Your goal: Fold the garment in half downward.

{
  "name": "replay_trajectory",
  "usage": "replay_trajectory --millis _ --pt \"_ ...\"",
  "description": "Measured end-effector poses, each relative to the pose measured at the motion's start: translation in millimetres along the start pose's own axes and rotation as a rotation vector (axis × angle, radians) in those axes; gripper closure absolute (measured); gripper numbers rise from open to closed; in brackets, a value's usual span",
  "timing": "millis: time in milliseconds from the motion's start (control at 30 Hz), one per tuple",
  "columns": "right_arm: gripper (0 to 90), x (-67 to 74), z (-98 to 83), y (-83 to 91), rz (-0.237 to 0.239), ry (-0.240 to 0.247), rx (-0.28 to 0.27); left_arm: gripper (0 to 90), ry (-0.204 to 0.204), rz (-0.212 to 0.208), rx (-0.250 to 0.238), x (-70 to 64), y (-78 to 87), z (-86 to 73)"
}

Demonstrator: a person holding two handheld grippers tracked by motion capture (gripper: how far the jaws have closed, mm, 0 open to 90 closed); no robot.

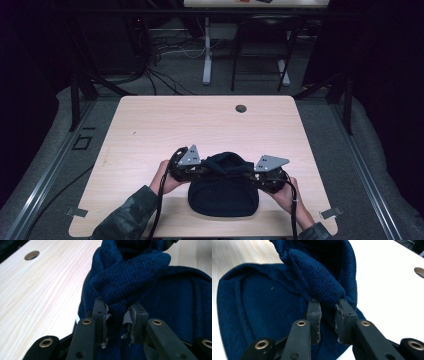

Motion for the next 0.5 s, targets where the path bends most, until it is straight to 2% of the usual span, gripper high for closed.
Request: replay_trajectory --millis 300,500 --pt "72.3 10.8 -16.0 -0.6 0.014 0.029 0.048 70.0 -0.016 -0.023 0.028 -20.3 -3.8 -11.5" --pt "68.7 16.2 -30.1 -3.2 0.029 0.018 0.094 66.3 0.008 -0.063 0.055 -32.1 -10.4 -24.3"
Point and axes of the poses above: each handheld gripper's, and its own axes: y roughly backward along the jaws, z roughly out of its top, x roughly to its left, the point moved 7 cm from there along -y, roughly forward along the jaws, and after that the axes turned 11 degrees about -y, right-handed, at the moved point
